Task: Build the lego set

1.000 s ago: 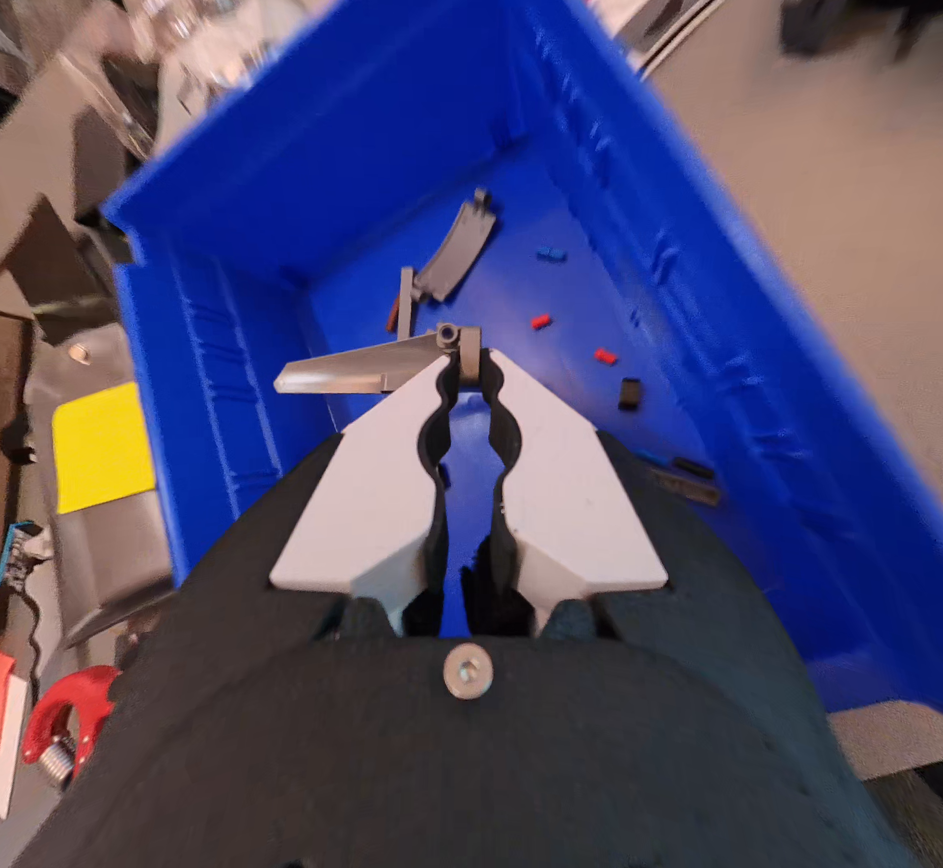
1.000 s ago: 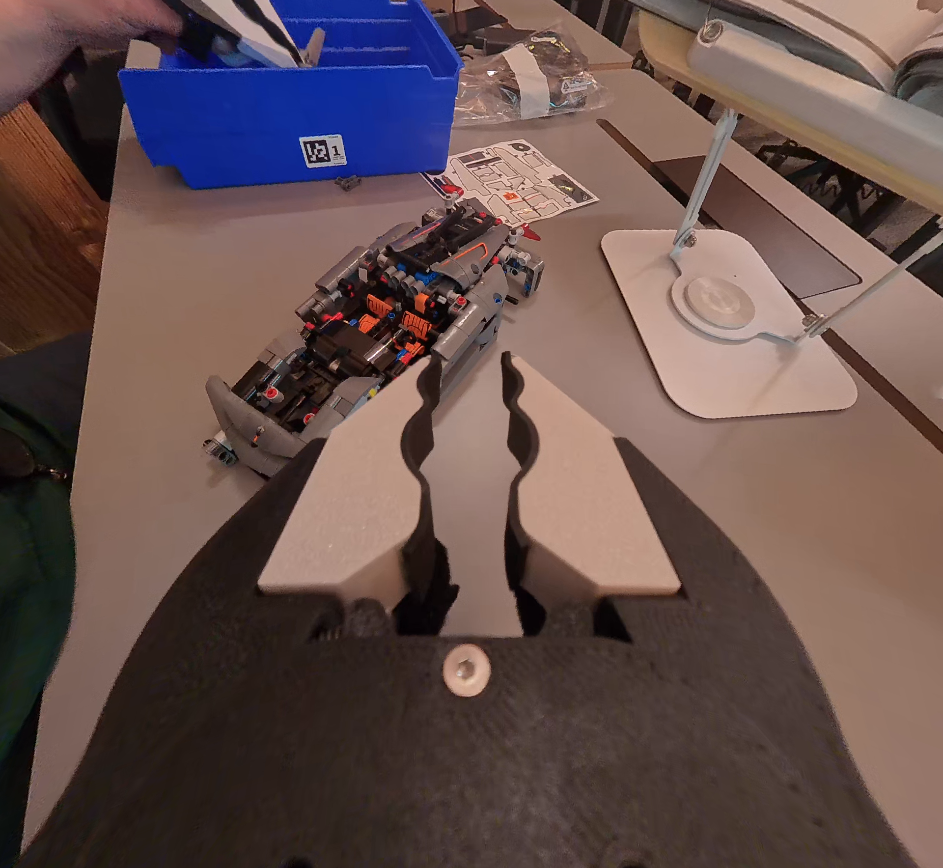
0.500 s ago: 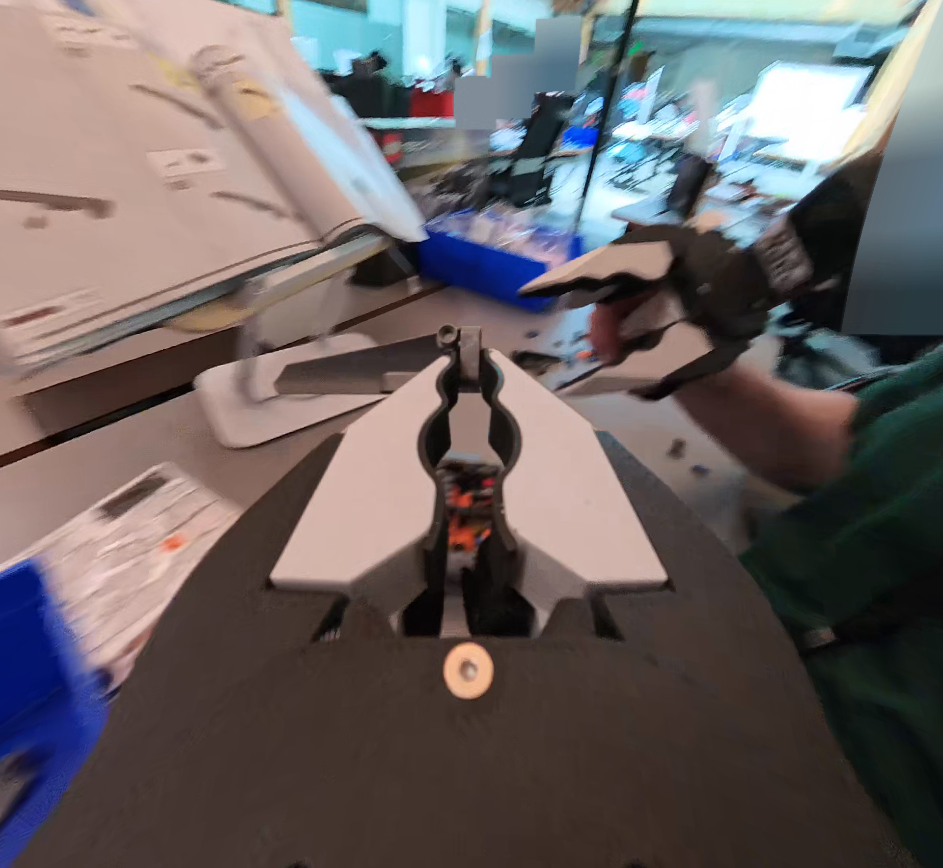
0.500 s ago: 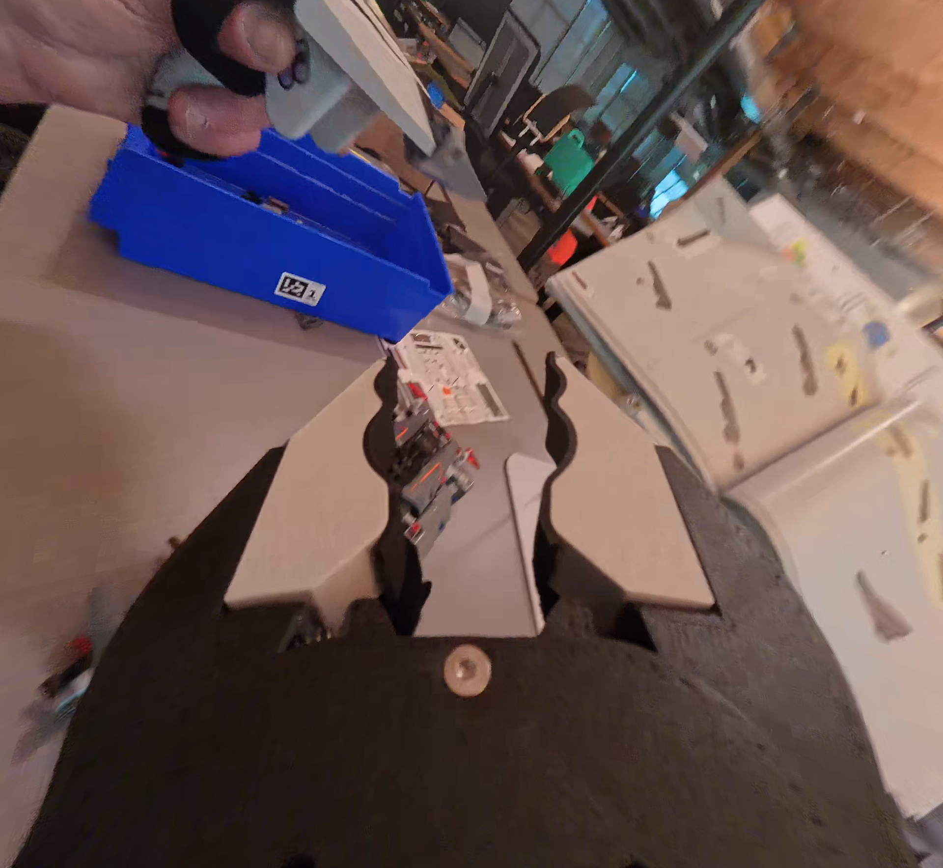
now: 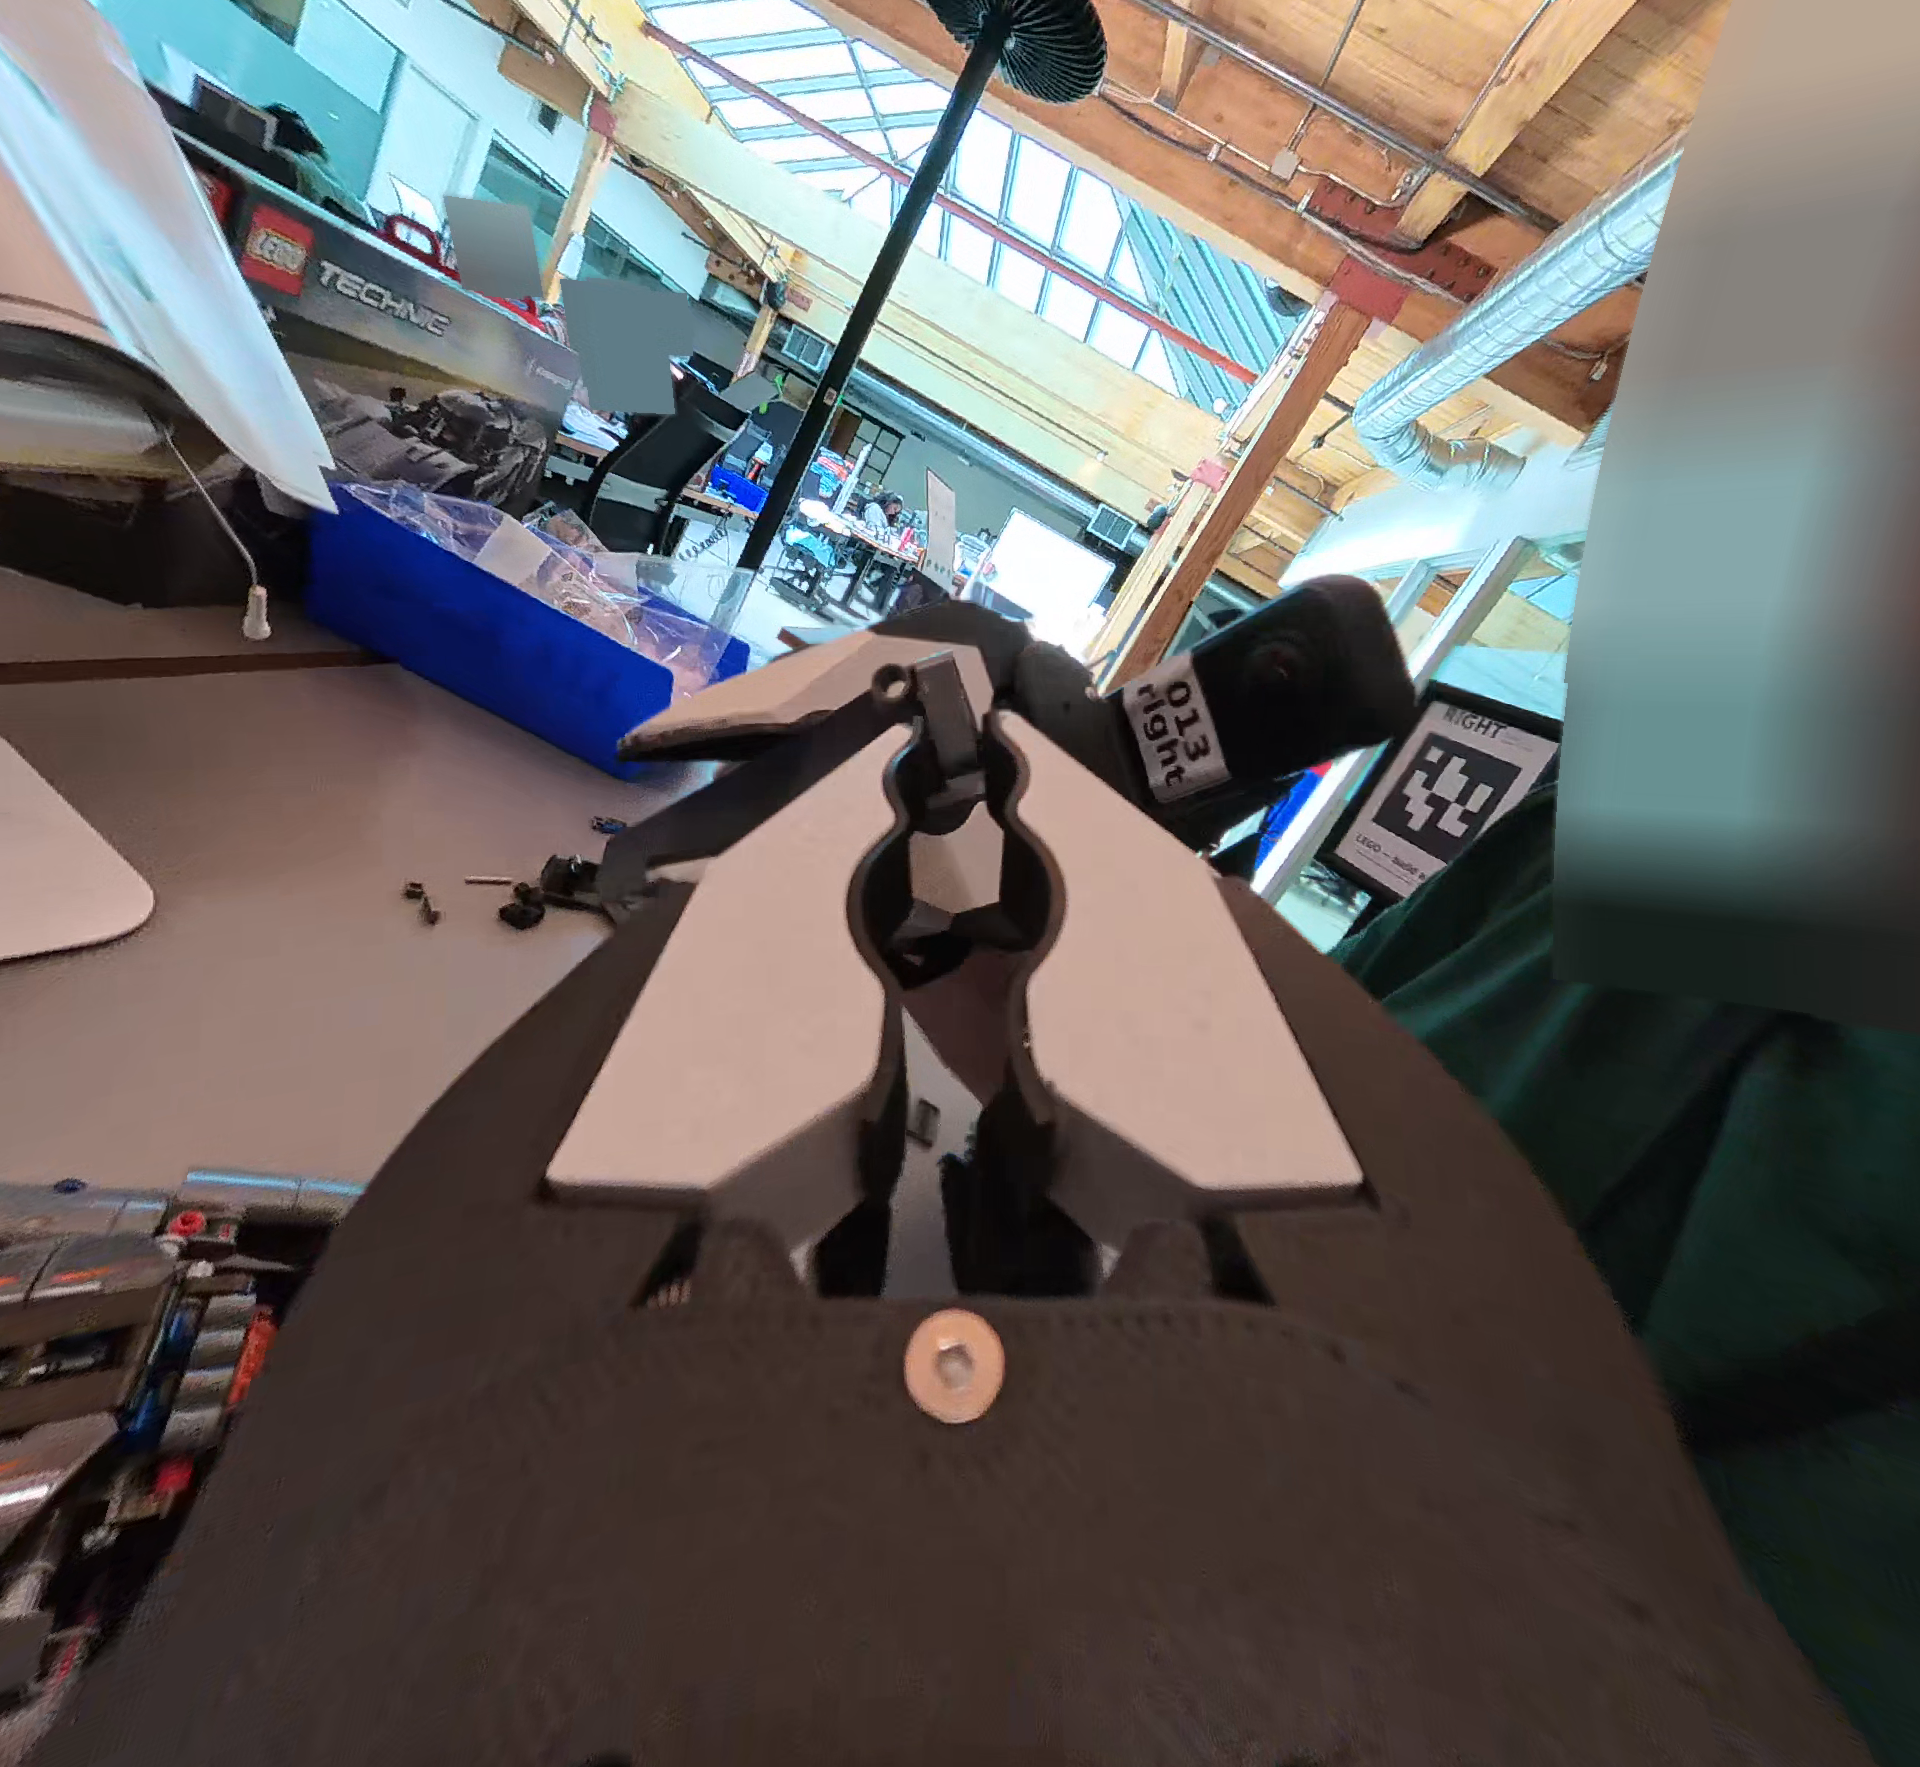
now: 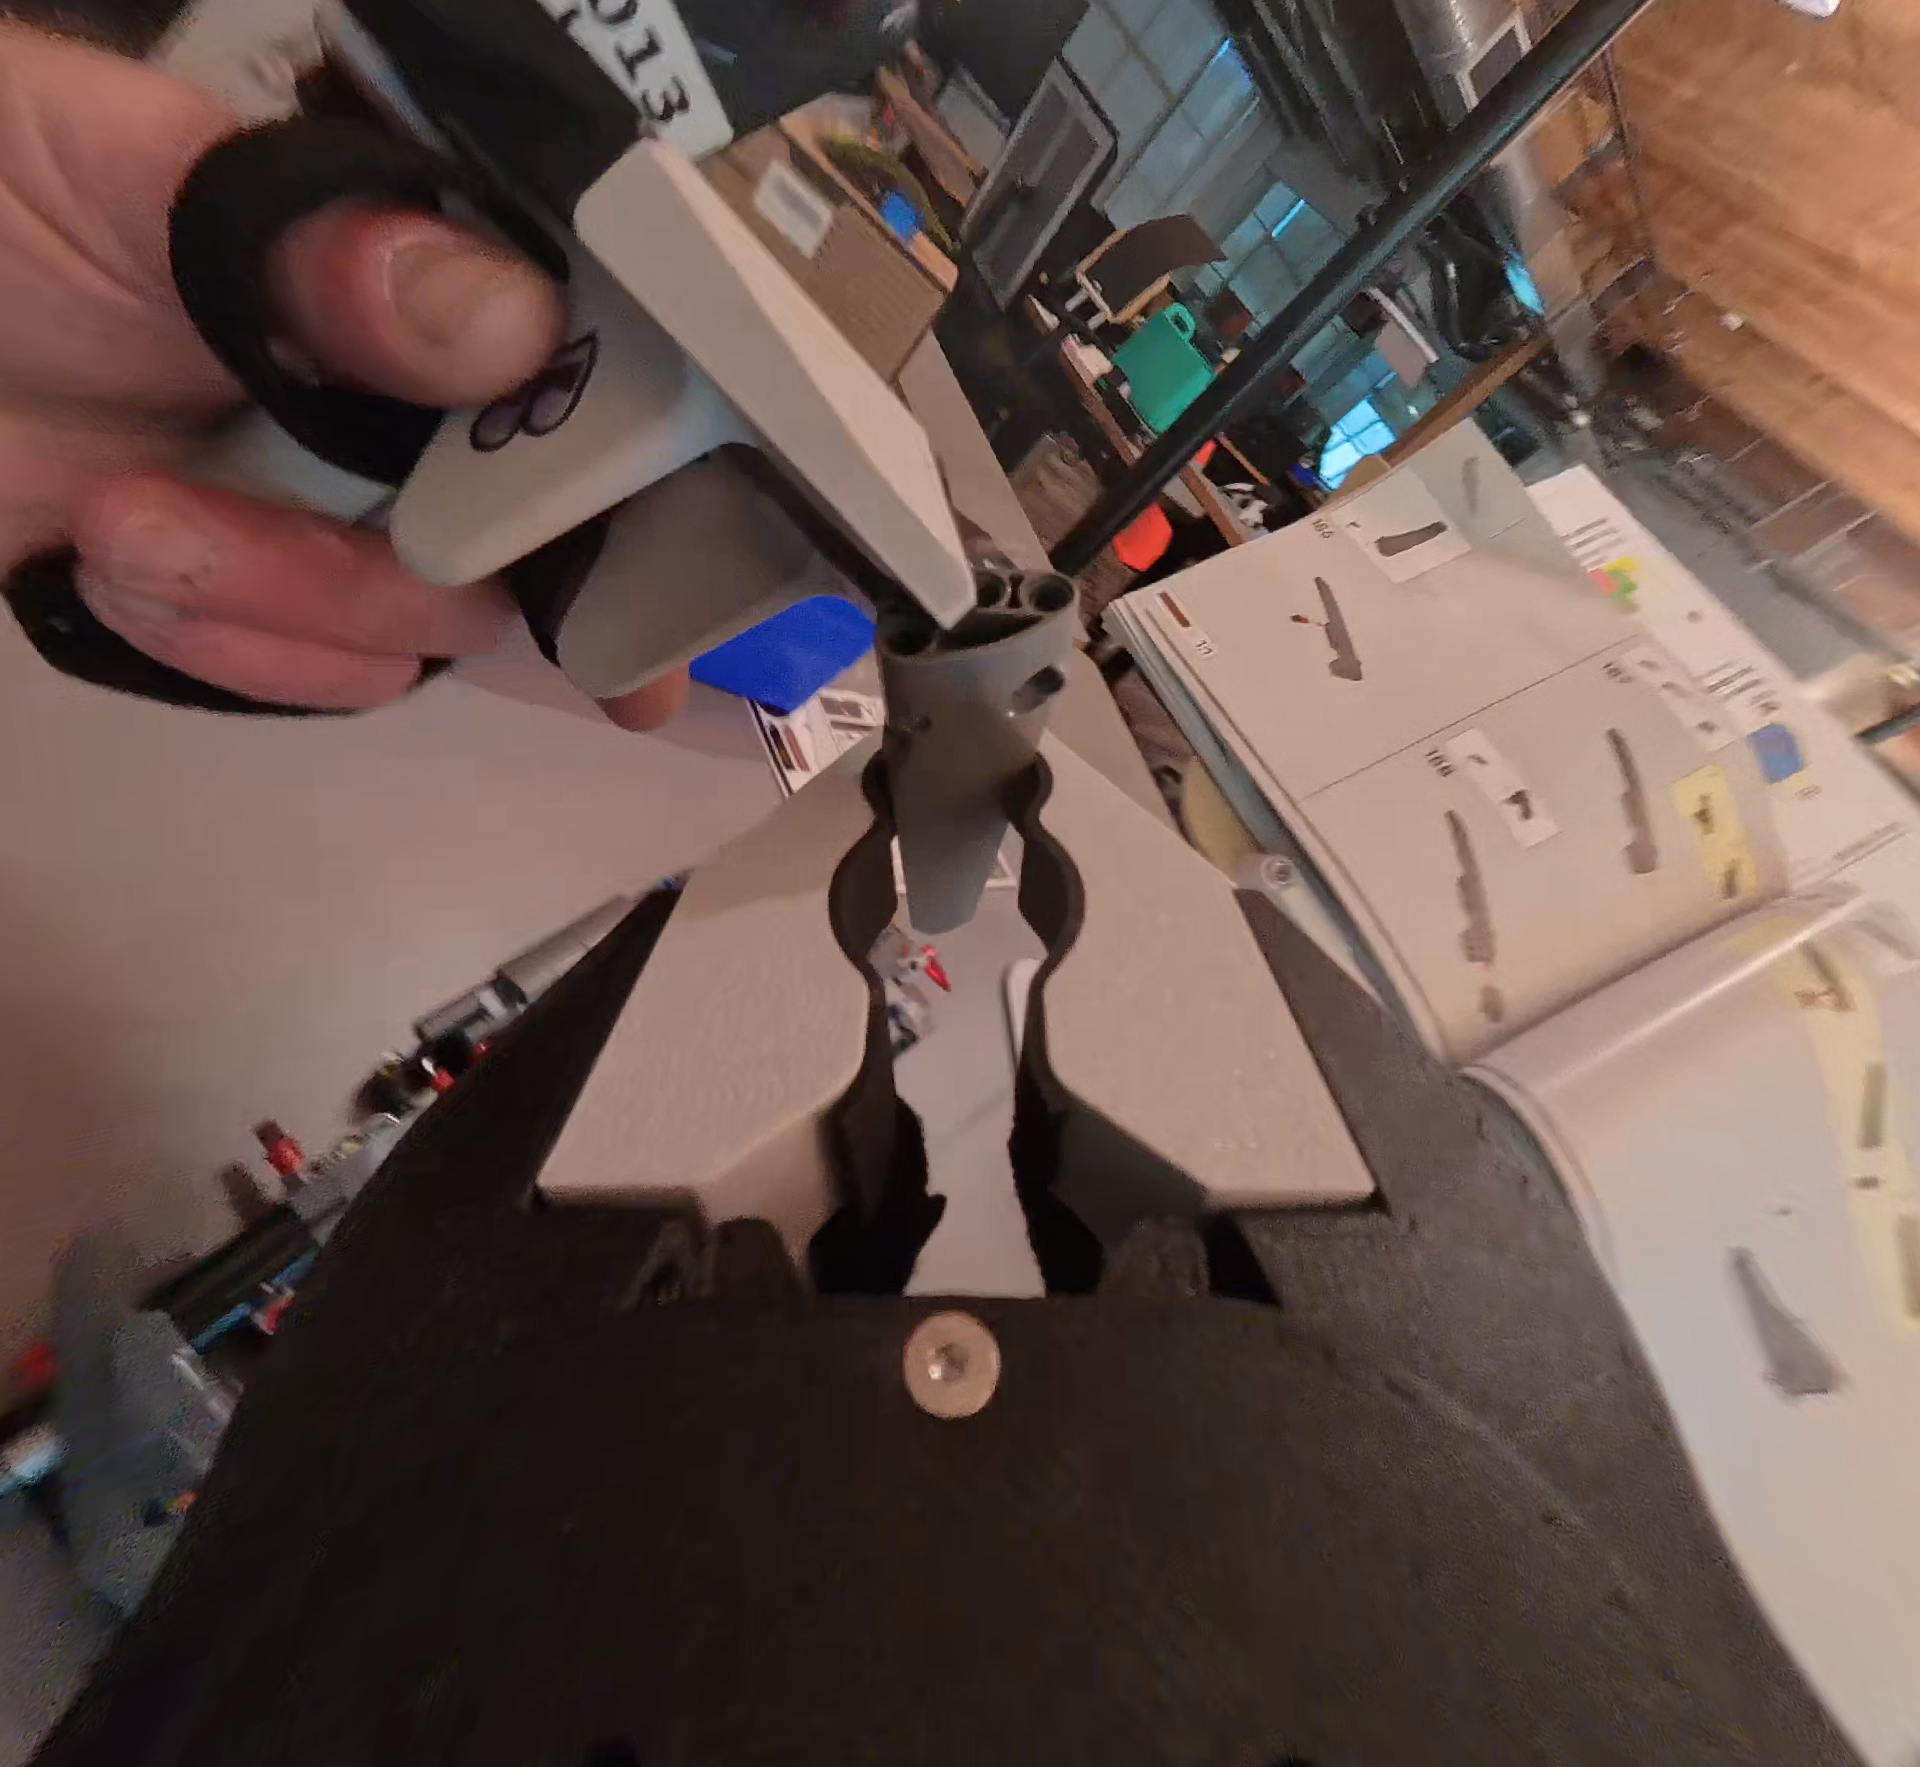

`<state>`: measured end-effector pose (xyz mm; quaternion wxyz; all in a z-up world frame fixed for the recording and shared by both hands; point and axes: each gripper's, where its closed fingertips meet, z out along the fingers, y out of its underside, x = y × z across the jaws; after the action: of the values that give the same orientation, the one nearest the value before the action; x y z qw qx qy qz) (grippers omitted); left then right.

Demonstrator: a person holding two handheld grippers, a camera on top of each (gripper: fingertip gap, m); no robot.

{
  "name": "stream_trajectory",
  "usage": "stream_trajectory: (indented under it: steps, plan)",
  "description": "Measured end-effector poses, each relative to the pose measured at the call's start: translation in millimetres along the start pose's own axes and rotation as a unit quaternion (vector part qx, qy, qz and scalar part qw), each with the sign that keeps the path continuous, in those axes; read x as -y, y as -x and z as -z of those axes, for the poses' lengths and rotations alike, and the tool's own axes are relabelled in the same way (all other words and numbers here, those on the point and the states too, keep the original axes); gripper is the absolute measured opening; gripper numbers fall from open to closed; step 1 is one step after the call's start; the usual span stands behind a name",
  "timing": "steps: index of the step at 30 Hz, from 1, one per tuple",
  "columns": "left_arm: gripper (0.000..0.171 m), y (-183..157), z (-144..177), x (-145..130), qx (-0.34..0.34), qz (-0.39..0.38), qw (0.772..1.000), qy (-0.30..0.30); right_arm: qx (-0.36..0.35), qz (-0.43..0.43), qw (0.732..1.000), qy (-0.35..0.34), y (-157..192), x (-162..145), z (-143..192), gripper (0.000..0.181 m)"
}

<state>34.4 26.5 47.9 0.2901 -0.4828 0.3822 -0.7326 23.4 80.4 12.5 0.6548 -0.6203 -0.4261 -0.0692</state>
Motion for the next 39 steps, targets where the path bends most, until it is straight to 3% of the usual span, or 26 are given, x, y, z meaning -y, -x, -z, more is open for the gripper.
stream_trajectory:
  steps: [2, 4, 6, 8, 11, 12, 15, 19, 23, 39]
  plan:
    - [0.019, 0.2, -3.3, 5.1, 0.012, -0.019, 1.0, -0.009, 0.029, -0.074, 0.996, -0.035, -0.8, 0.9, 4.9, 0.016]
    - [0.024, -3.3, -4.2, 9.7, 0.022, -0.054, 0.998, -0.012, 0.081, -0.181, 0.976, -0.092, -3.3, 6.2, 13.7, 0.016]
    - [0.024, -3.8, -4.4, 11.8, 0.034, -0.073, 0.997, -0.009, 0.157, -0.298, 0.925, -0.178, -7.8, 16.4, 29.3, 0.016]
    - [0.024, -1.4, -4.6, 10.0, 0.047, -0.09, 0.995, -0.003, 0.236, -0.389, 0.847, -0.275, -16.2, 26.0, 52.3, 0.016]
    - [0.024, 6.6, -8.7, -3.0, 0.059, -0.088, 0.994, 0.02, 0.294, -0.455, 0.744, -0.391, -30.7, 28.1, 83.6, 0.016]
    - [0.025, 9.7, -11.1, -9.3, 0.059, -0.078, 0.995, 0.029, 0.313, -0.458, 0.723, -0.412, -29.2, 27.9, 91.2, 0.016]
    - [0.028, 15.0, -21.6, -26.7, 0.044, -0.034, 0.997, 0.045, 0.327, -0.463, 0.695, -0.442, -26.0, 23.5, 98.7, 0.016]
    - [0.03, 11.2, -39.6, -46.4, 0.008, 0.016, 0.998, 0.064, 0.341, -0.46, 0.672, -0.47, -24.3, 26.4, 107.5, 0.015]
    - [0.025, 1.0, -50.7, -49.0, -0.044, 0.065, 0.996, 0.052, 0.344, -0.462, 0.656, -0.488, -28.1, 26.8, 113.3, 0.015]
    - [0.026, -12.1, -52.1, -55.3, -0.084, 0.077, 0.992, 0.056, 0.367, -0.436, 0.663, -0.486, -19.9, 28.9, 127.7, 0.016]
